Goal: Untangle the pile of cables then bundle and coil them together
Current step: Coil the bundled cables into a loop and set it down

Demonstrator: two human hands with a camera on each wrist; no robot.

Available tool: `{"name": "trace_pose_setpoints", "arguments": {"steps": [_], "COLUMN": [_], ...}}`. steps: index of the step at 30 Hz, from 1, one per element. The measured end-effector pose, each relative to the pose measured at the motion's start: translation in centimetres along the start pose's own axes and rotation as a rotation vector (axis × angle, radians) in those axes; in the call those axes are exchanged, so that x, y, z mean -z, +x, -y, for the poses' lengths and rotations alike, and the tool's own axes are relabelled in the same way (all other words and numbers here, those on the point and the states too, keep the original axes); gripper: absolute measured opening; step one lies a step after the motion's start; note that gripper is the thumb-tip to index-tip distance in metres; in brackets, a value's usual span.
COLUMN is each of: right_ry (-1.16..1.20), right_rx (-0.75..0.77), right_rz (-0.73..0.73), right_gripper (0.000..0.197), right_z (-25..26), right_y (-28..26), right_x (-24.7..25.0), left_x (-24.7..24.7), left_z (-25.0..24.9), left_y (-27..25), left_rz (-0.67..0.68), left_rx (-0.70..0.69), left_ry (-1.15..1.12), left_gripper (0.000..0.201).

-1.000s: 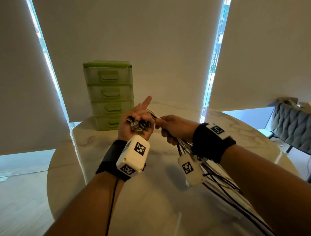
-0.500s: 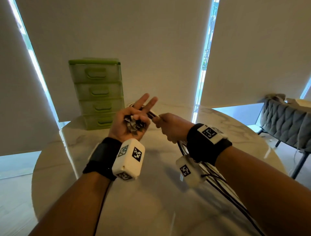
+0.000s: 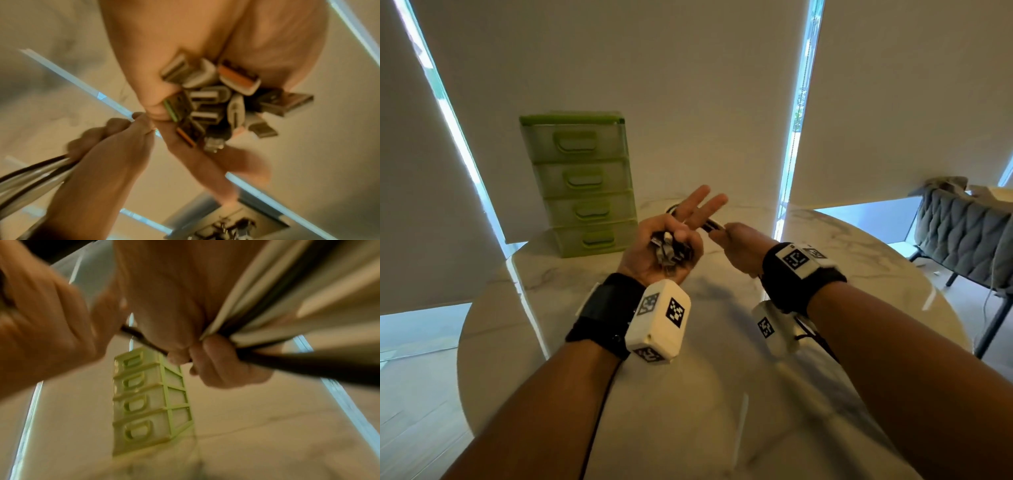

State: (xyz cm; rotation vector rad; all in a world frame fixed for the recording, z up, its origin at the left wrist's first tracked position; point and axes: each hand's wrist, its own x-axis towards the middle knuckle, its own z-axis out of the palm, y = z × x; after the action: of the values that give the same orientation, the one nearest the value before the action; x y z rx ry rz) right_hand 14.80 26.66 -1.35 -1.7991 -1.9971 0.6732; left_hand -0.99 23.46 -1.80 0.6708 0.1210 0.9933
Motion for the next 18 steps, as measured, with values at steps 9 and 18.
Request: {"name": "trace_pose_setpoints", "arguments": {"steps": [9, 18], "right_ry": [-0.006, -0.56], "right_rx": [0.024, 0.252], "right_rz": [0.276, 0.196], "right_gripper": [0.025, 0.018], "right_z": [-0.5, 1.1], "right_y": [-4.4, -8.1], "right_x": [0.1, 1.7], "left_x": [2.1, 2.1], "left_z": [-2.1, -2.0], "left_y": [0.4, 0.9], "left_rz": [-0.317, -0.462], "left_rx": [-0.214, -0.163], "left_ry": [0.101, 0.271], "left_gripper": [0.05, 0.05]}}
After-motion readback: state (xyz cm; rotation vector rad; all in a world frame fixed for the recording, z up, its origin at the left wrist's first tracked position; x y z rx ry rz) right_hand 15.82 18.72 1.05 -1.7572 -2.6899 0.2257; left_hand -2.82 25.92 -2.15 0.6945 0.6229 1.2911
